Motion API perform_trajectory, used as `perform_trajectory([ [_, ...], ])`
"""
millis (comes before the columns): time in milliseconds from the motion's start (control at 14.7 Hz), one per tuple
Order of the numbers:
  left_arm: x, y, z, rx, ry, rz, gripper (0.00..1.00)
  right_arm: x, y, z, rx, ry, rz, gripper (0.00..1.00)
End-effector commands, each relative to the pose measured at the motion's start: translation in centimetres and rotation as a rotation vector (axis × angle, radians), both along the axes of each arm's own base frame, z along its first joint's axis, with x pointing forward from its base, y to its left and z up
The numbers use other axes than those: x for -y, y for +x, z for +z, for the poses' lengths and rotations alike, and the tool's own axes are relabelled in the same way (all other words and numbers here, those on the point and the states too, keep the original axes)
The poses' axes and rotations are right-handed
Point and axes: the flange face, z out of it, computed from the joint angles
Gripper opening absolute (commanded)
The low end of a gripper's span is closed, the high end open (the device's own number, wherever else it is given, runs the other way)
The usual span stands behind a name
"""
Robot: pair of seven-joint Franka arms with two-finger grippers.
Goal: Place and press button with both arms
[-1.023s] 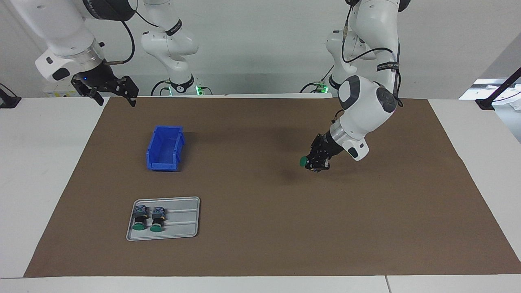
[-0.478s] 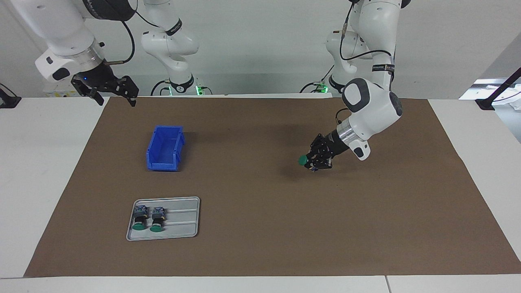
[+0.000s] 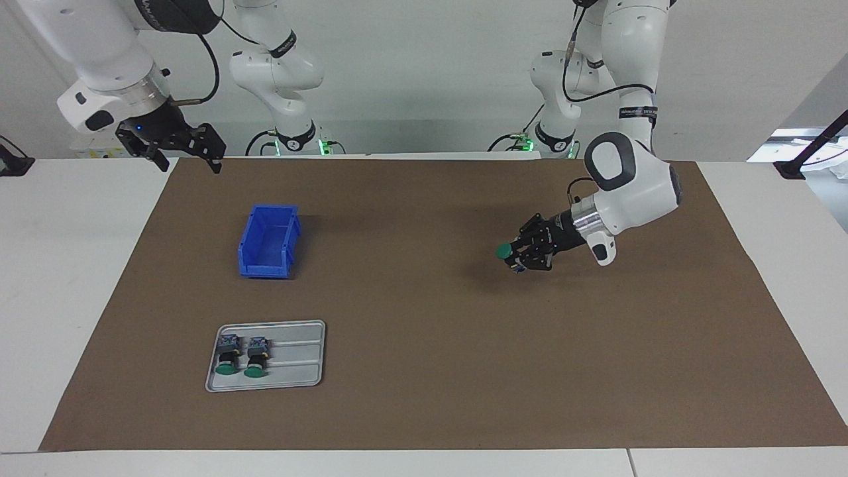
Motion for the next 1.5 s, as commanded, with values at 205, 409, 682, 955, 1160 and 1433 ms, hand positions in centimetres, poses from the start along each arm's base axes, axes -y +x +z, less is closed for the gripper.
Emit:
perform_trajectory([
  [205,-0.2,0.0,-3.3,-0.030,-0.180,0.053,0.00,0.0,-0.7,0.0,0.002,0.008,0.021,0.99],
  [409,-1.2,0.3,-5.0,-0.051,-0.266,0.091,0.00,0.1,-0.8,0.0,0.002,0.008,0.019,0.99],
  [682,-0.6,-1.3,-7.0,-0.029,-0.383,0.159,0.00,0.0,-0.7,0.0,0.002,0.008,0.021,0.99],
  [955,-0.3,-2.4,-8.6,-0.047,-0.396,0.172,0.00,0.1,-0.8,0.0,0.002,0.008,0.019,0.99],
  [1160,0.9,-3.0,-9.8,-0.039,-0.391,0.137,0.00,0.1,-0.8,0.0,0.002,0.008,0.019,0.99],
  [1433,2.6,-3.2,-10.6,-0.057,-0.424,0.186,0.00,0.1,-0.8,0.0,0.002,0.008,0.019,0.99],
])
